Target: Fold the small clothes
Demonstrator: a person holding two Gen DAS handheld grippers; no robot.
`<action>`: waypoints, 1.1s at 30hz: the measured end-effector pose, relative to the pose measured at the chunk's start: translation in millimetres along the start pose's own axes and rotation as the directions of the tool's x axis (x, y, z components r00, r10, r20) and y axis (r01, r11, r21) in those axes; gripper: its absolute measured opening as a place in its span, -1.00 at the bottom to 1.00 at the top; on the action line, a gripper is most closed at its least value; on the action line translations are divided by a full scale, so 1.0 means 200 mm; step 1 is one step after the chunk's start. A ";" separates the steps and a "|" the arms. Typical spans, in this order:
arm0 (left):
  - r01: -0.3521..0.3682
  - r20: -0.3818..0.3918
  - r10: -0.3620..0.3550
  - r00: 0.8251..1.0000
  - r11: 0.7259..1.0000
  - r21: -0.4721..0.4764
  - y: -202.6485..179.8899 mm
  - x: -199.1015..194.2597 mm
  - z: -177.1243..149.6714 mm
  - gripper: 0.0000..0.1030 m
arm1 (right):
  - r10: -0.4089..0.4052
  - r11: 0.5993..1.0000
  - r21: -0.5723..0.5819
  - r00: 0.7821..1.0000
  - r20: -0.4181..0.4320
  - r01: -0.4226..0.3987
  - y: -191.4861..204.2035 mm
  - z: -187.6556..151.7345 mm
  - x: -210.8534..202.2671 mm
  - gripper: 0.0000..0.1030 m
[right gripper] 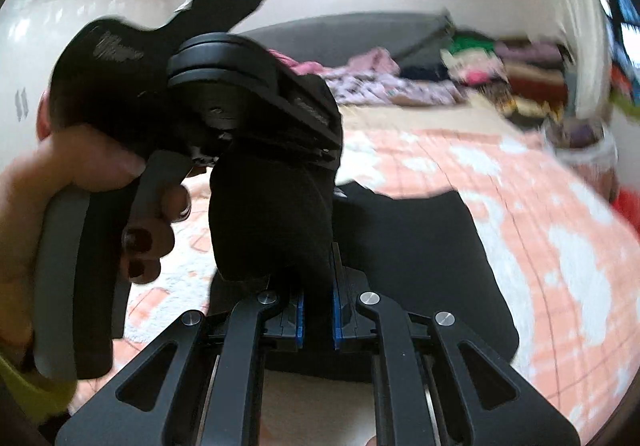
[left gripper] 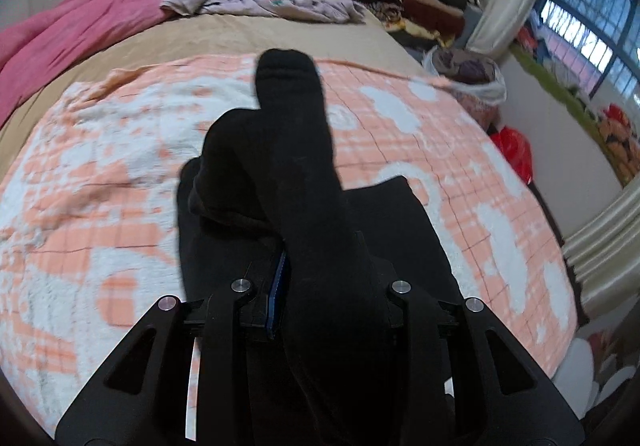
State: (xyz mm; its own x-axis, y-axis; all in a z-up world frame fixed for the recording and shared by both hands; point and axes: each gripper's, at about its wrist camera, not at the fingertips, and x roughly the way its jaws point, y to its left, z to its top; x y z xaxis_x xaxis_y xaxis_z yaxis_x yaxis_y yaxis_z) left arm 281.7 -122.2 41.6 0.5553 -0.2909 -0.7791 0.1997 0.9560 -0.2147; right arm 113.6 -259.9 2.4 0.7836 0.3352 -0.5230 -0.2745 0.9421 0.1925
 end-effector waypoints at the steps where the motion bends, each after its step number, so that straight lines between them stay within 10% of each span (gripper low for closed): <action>1: -0.009 -0.011 0.009 1.000 1.000 0.009 -0.03 0.03 0.00 -0.58 | 0.011 0.999 0.038 1.000 -0.017 -0.010 -0.04 0.00 0.01 -0.84; 10: -0.048 -0.094 0.057 0.994 0.995 0.090 -0.21 0.28 -0.01 -0.40 | 0.119 0.946 0.314 0.986 -0.116 -0.077 -0.28 -0.08 0.07 -0.83; 14: 0.026 -0.106 -0.017 0.994 0.996 0.082 -0.23 0.30 0.00 0.15 | 0.126 0.938 0.338 0.983 -0.131 -0.075 -0.30 -0.09 0.10 -0.82; 19: 0.160 -0.005 -0.161 0.987 0.986 -0.039 -0.07 0.12 0.02 0.24 | 0.139 0.903 0.425 0.978 -0.158 -0.059 -0.38 -0.09 0.12 -0.64; 26: 0.000 0.043 0.005 0.999 0.993 -0.119 0.29 0.02 -0.12 0.24 | 0.257 0.885 0.429 0.958 -0.124 -0.182 -0.38 -0.04 0.09 0.33; 33: -0.023 0.017 0.025 1.000 0.995 -0.102 0.35 0.06 -0.25 0.25 | 0.320 0.861 0.473 0.922 -0.219 -0.187 -0.56 0.12 0.26 0.67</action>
State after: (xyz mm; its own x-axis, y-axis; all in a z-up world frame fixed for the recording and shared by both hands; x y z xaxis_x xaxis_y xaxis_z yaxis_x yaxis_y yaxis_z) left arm 261.7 -56.4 -12.8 0.5739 -0.2673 -0.7740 0.1033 0.9613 -0.2554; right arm 198.3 -348.0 -26.3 0.5120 0.6123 -0.6025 -0.1192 0.7452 0.6561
